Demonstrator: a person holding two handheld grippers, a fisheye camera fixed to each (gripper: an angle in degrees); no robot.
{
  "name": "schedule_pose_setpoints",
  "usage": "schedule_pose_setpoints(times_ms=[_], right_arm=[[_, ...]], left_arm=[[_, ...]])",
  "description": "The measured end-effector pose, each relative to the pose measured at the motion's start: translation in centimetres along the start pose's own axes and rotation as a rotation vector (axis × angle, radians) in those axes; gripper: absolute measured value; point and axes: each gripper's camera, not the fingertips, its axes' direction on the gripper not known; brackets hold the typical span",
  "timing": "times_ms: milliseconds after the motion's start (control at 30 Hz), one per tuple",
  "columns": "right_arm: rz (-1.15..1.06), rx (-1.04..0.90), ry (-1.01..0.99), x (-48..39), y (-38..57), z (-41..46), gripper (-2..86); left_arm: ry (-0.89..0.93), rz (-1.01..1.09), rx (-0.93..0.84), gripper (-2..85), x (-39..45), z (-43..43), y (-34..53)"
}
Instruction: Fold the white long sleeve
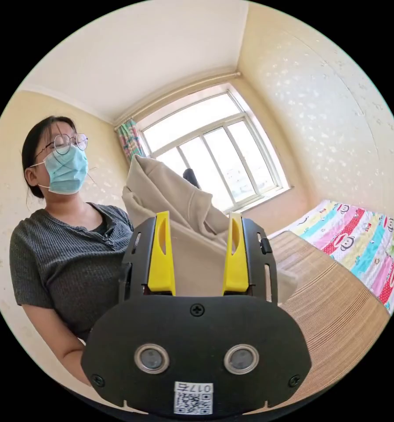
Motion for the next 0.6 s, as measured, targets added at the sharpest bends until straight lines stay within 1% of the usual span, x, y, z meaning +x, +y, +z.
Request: schedule_pose_setpoints(times_ms=[67,133,167,200,233,267,300,333,367,400,433,467,500,533,567,600], right_arm=[[0.017,-0.045,-0.062,-0.4,0.3,1.7,17.8],[0.036,-0.153,-0.124,-0.9,1.0,4.2,17.7],[0.019,-0.248,-0.228,-1.7,1.5,6.1,16.1],[-0.021,-0.330,-0.339,-2.8,2.0,7.5,12.5],[-0.047,-0.354,-0.366,-3.6,2.2,7.9,9.8],[-0.093,-0.353,-0.319,-5.1,2.5,7.9,6.3],[-0.092,-0.316,-0.165,-6.4,2.5,7.2,4.9],[-0.076,-0.293,-0.072,-6.8,2.3,6.7,4.6],[-0.027,-0.245,0.105,-7.7,1.8,5.2,4.0],[0.027,-0.205,0.266,-8.7,0.9,3.7,4.0],[0.041,-0.182,0.341,-9.4,0.5,3.0,4.0],[0.050,-0.120,0.492,-11.2,-0.4,1.6,4.3],[0.041,-0.057,0.616,-13.2,-1.2,0.4,4.6],[0.034,-0.024,0.667,-14.2,-1.7,0.0,4.7],[0.031,0.041,0.773,-16.2,-2.5,-0.7,5.0],[0.048,0.101,0.896,-17.9,-3.2,-0.9,5.3]], left_arm=[[0.053,-0.088,-0.026,-1.0,-3.1,3.8,3.4],[0.084,-0.120,-0.041,-0.9,-4.8,6.1,5.6],[0.082,-0.126,-0.060,-0.9,-5.5,7.3,6.9],[0.076,-0.127,-0.071,-0.9,-5.7,7.7,7.5],[0.048,-0.127,-0.093,-0.9,-6.0,8.2,8.4],[-0.014,-0.133,-0.124,-0.8,-6.0,8.4,9.3],[-0.053,-0.138,-0.143,-0.8,-5.9,8.3,9.7],[-0.149,-0.161,-0.182,-0.8,-5.8,8.0,10.5],[-0.276,-0.196,-0.224,-0.7,-5.6,7.5,11.3],[-0.348,-0.215,-0.244,-0.7,-5.4,7.1,11.7],[-0.515,-0.262,-0.288,-0.7,-5.2,6.4,12.6],[-0.688,-0.319,-0.328,-0.6,-5.0,5.6,13.5],[-0.775,-0.351,-0.345,-0.6,-5.0,5.2,14.0],[-0.949,-0.411,-0.384,-0.5,-5.2,4.7,15.2],[-1.108,-0.450,-0.418,-0.4,-5.4,4.5,16.5],[-1.174,-0.462,-0.426,-0.3,-5.5,4.4,17.1]])
